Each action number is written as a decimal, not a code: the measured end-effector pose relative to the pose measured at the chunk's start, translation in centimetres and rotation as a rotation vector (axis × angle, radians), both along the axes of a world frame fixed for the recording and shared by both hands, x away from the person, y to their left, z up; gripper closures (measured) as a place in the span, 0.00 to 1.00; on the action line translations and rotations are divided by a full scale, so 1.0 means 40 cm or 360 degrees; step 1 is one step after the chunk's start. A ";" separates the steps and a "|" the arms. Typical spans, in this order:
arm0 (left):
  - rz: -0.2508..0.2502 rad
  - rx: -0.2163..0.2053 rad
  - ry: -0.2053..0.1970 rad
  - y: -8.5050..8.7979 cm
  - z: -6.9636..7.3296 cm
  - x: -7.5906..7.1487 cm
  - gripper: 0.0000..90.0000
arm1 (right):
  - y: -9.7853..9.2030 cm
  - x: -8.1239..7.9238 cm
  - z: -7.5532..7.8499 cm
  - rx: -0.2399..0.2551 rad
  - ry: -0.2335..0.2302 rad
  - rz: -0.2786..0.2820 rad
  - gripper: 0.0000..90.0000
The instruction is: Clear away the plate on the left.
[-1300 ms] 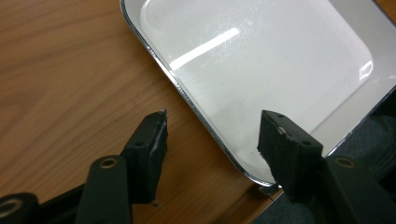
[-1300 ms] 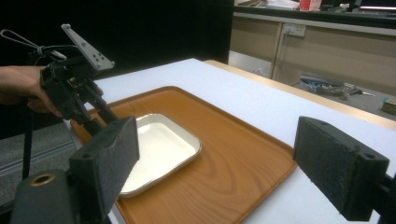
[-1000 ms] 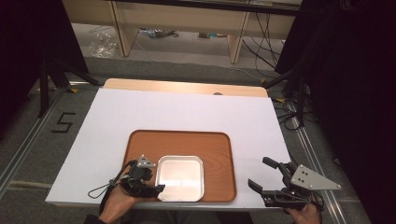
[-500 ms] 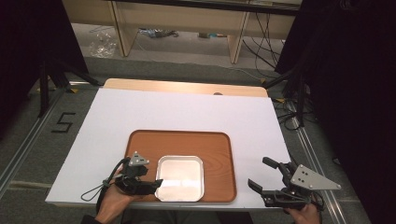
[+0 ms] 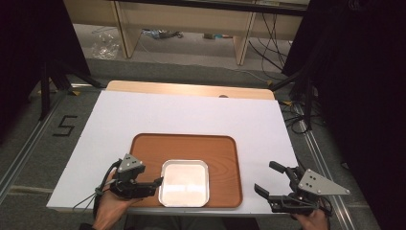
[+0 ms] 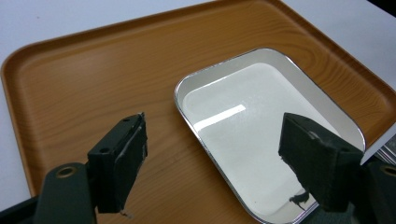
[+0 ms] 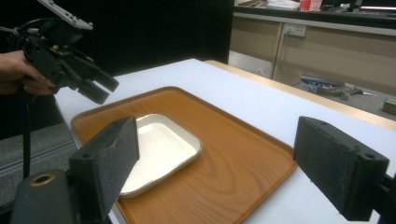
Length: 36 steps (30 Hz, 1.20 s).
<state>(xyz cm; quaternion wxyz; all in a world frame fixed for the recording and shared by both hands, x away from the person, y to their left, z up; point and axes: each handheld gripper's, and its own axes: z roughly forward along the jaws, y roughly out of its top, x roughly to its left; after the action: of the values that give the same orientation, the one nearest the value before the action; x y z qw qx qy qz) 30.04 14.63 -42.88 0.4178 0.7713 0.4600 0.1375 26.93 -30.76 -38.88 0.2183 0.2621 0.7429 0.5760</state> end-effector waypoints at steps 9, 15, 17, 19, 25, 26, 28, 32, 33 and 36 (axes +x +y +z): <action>0.0051 -0.0069 -0.0134 0.016 0.021 -0.020 0.20 | 0.002 -0.001 0.000 0.0011 -0.0001 -0.0008 0.17; 0.0070 -0.0115 -0.0232 0.026 0.035 -0.037 0.21 | 0.002 -0.001 -0.001 0.0009 0.0004 -0.0008 0.17; 0.0057 -0.0104 -0.0263 0.029 0.038 -0.043 0.20 | 0.002 -0.001 -0.001 0.0007 0.0004 -0.0006 0.17; 0.0073 -0.0107 -0.0278 0.030 0.040 -0.050 0.20 | 0.000 -0.002 0.001 -0.0006 0.0014 0.0003 0.17; 0.0080 -0.0129 -0.0348 0.037 0.050 -0.066 0.20 | 0.001 -0.002 0.001 -0.0010 0.0016 0.0003 0.17; 0.0077 -0.0150 -0.0359 0.038 0.052 -0.070 0.20 | 0.001 -0.002 0.001 -0.0012 0.0017 0.0005 0.17; 0.0080 -0.0168 -0.0382 0.039 0.056 -0.077 0.20 | 0.001 -0.003 0.001 -0.0010 0.0016 0.0006 0.17; 0.0075 -0.0175 -0.0417 0.041 0.063 -0.093 0.20 | 0.001 -0.002 0.001 -0.0015 0.0018 0.0008 0.17; 0.0082 -0.0183 -0.0417 0.040 0.064 -0.097 0.20 | 0.000 -0.003 0.001 -0.0011 0.0016 0.0006 0.17; 0.0074 -0.0177 -0.0431 0.041 0.067 -0.108 0.20 | 0.000 -0.002 0.001 -0.0011 0.0014 0.0003 0.17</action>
<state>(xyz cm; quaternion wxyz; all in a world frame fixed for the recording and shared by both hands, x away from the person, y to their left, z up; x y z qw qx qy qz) 25.72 16.26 -40.19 0.5150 0.7105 0.4239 0.2242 26.87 -30.74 -38.85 0.2154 0.2632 0.7460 0.5725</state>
